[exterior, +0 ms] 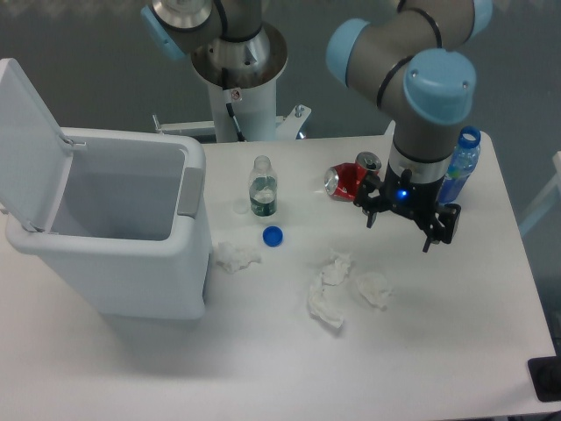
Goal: Close the trash can
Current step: 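Start moving the gripper from beside the red can toward the trash can, then swing the gripper over to the raised lid of the trash can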
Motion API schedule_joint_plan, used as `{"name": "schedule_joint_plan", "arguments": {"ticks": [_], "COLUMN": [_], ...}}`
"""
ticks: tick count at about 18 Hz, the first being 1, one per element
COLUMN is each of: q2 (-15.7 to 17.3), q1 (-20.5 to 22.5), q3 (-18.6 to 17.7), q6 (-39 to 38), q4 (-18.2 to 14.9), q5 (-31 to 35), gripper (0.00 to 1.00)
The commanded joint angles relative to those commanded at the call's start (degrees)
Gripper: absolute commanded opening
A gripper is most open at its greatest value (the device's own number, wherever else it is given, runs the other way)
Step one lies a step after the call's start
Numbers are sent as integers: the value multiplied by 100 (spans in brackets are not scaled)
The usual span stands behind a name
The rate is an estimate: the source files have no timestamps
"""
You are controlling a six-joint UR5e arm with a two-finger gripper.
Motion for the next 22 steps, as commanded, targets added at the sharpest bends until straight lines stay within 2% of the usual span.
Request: {"name": "schedule_joint_plan", "arguments": {"ticks": [5, 6, 9, 12, 15, 19, 22], "q2": [26, 18, -17, 35, 307, 719, 993], "q1": [-9, -26, -62, -219, -281, -474, -597], "q3": [-44, -35, 35, 44, -9, -26, -9], "q6": [-61, -183, -1202, -1301, -1809, -3082, -3803], "q4": [0, 35, 70, 70, 53, 44, 105], "q5": [-35, -79, -220, -324, -545, -580, -895], "gripper": [100, 100, 100, 100, 100, 100, 100]}}
